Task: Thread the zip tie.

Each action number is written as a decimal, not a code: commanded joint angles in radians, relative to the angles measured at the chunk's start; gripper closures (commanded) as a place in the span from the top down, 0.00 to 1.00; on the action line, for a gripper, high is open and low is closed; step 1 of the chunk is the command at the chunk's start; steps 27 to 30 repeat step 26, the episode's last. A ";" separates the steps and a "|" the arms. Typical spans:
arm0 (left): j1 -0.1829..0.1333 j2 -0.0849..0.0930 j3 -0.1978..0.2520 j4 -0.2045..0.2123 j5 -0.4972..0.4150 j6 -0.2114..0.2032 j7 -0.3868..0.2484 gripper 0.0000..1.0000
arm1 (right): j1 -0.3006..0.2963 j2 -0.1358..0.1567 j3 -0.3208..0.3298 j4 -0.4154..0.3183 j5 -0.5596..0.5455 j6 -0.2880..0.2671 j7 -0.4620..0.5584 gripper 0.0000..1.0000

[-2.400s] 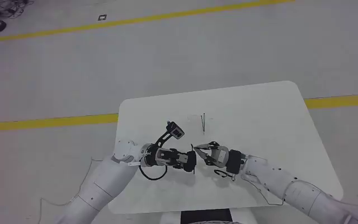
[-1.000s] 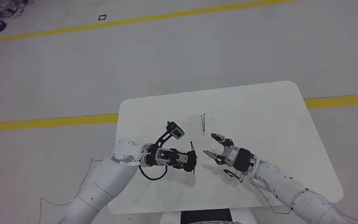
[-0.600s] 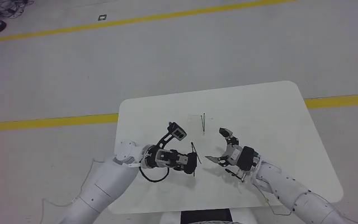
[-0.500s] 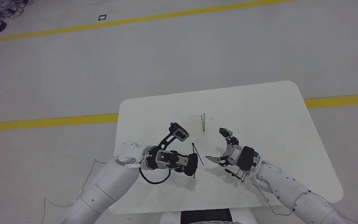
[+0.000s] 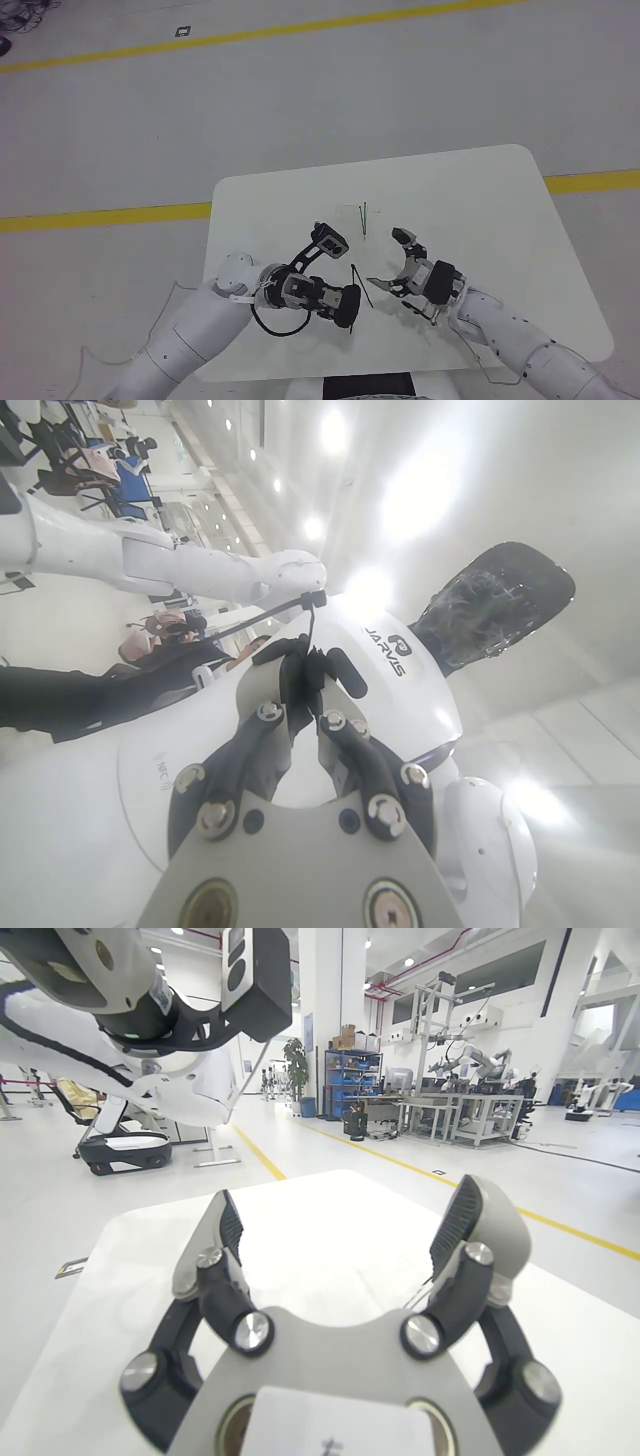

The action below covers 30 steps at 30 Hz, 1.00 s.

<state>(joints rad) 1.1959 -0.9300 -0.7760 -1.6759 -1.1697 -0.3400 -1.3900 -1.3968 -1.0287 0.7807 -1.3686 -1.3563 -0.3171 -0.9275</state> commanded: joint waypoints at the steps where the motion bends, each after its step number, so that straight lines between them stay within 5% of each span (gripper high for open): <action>1: 0.000 0.000 0.000 0.000 0.000 0.000 0.000 0.00 | -0.020 0.008 0.025 -0.010 -0.009 -0.001 -0.032 1.00; 11: 0.000 0.000 0.000 0.000 0.000 0.000 0.000 0.00 | -0.155 0.069 0.188 -0.093 -0.026 -0.023 -0.198 1.00; 18: 0.000 0.000 0.000 0.000 0.000 0.000 0.000 0.00 | -0.274 0.112 0.351 -0.220 -0.061 -0.007 -0.147 1.00; 30: 0.000 0.000 0.000 0.000 0.000 0.000 0.000 0.00 | -0.274 0.112 0.351 -0.220 -0.061 -0.007 -0.147 1.00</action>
